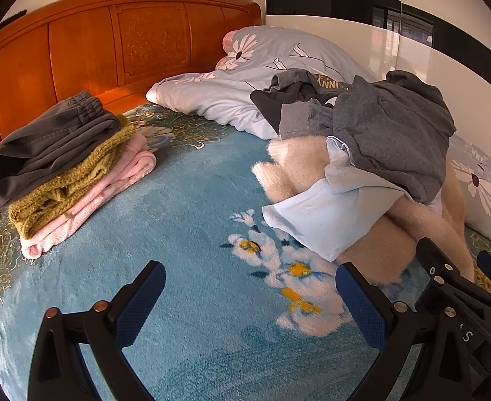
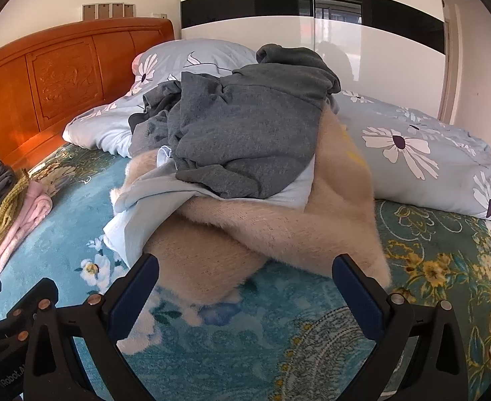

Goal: Fold clothes

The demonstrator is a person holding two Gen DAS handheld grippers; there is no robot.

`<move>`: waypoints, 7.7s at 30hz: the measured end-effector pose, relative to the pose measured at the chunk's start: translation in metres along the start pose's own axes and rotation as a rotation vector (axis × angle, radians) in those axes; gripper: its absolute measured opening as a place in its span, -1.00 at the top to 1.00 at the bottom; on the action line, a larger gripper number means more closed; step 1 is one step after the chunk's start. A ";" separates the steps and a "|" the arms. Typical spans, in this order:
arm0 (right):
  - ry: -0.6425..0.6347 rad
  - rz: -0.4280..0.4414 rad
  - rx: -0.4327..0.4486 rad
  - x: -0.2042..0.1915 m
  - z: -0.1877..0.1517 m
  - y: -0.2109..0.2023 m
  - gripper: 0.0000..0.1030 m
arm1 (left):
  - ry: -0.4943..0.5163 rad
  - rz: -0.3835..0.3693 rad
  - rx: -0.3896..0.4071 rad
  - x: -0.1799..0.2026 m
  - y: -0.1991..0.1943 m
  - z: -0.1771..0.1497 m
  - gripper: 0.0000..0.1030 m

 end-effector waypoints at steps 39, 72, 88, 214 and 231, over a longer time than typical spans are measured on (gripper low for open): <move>-0.065 -0.043 -0.038 -0.016 -0.004 -0.008 -1.00 | -0.064 -0.026 -0.047 -0.015 -0.008 -0.008 -1.00; -0.172 0.013 -0.081 -0.021 0.015 0.007 -1.00 | -0.149 -0.095 -0.116 -0.041 -0.018 -0.024 -1.00; -0.504 -0.115 -0.152 -0.069 0.111 0.125 -0.17 | -0.300 -0.162 -0.198 -0.079 -0.058 -0.059 -1.00; -0.640 0.396 -0.326 0.019 -0.086 -0.126 0.82 | -0.419 -0.174 -0.188 -0.119 -0.248 -0.101 -1.00; -0.291 0.438 -0.576 0.115 -0.107 -0.139 -0.17 | -0.395 -0.329 -0.545 -0.043 -0.096 -0.085 -1.00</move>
Point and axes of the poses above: each gripper's, at about its wrist camera, not at the fingertips, and y roughly the way its jaws point, x to its right, z to its top, the point moved 9 cm from there along y, roughly the way its jaws point, and after that the axes turned 2 degrees about -x, right-handed, at the moved point
